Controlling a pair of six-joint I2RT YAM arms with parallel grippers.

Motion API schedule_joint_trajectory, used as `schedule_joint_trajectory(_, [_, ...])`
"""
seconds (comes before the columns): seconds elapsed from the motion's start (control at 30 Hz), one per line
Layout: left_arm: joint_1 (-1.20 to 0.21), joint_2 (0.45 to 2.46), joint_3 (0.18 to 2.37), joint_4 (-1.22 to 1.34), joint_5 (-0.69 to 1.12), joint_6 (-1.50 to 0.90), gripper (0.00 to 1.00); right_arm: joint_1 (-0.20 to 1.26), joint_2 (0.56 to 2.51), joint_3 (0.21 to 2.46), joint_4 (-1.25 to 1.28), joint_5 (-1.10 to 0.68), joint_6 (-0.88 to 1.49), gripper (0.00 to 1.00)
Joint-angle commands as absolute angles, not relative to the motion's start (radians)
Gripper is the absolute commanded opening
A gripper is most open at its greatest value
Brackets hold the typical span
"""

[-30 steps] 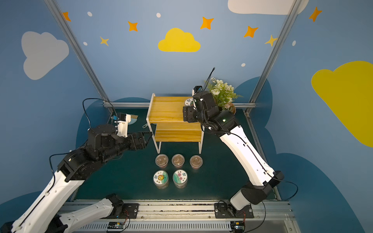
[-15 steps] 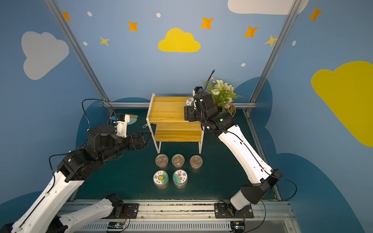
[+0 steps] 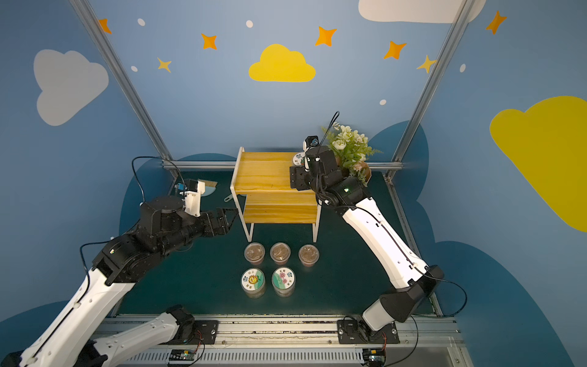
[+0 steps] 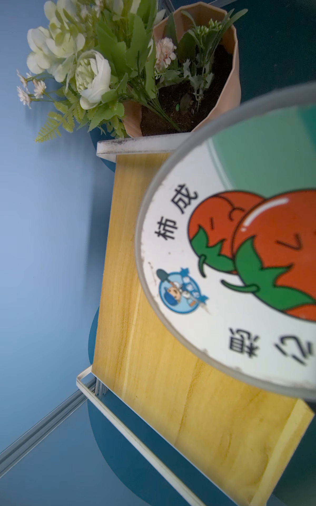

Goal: Place the seed container on the shelf
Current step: Place the seed jar on the shelf.

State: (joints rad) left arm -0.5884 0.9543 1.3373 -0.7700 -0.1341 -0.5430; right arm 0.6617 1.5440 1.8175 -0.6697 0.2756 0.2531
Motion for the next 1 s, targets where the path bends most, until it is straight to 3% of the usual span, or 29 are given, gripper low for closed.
schedule_joint_trajectory(0.0, [-0.577, 0.949, 1.330, -0.775, -0.122, -0.544, 1.00, 0.650, 1.540, 1.816, -0.641, 0.277, 0.242, 0.76])
schedule_joint_trajectory(0.03, [-0.571, 0.947, 1.327, -0.772, -0.116, -0.547, 1.00, 0.649, 1.540, 1.820, -0.642, 0.269, 0.242, 0.84])
schedule_joint_trajectory(0.13, [-0.544, 0.937, 1.313, -0.764, -0.084, -0.561, 1.00, 0.650, 1.531, 1.824, -0.644, 0.254, 0.247, 0.91])
schedule_joint_trajectory(0.63, [-0.396, 0.936, 1.337, -0.860, 0.052, -0.555, 1.00, 0.674, 1.388, 1.848, -0.676, 0.236, 0.234, 0.98])
schedule_joint_trajectory(0.8, [-0.382, 0.896, 1.251, -0.864, 0.116, -0.618, 1.00, 0.831, 1.244, 1.676, -0.701, 0.424, 0.234, 0.98])
schedule_joint_trajectory(0.97, [-0.383, 0.800, 1.103, -0.891, 0.114, -0.685, 1.00, 1.046, 0.993, 1.330, -0.669, 0.549, 0.354, 0.98])
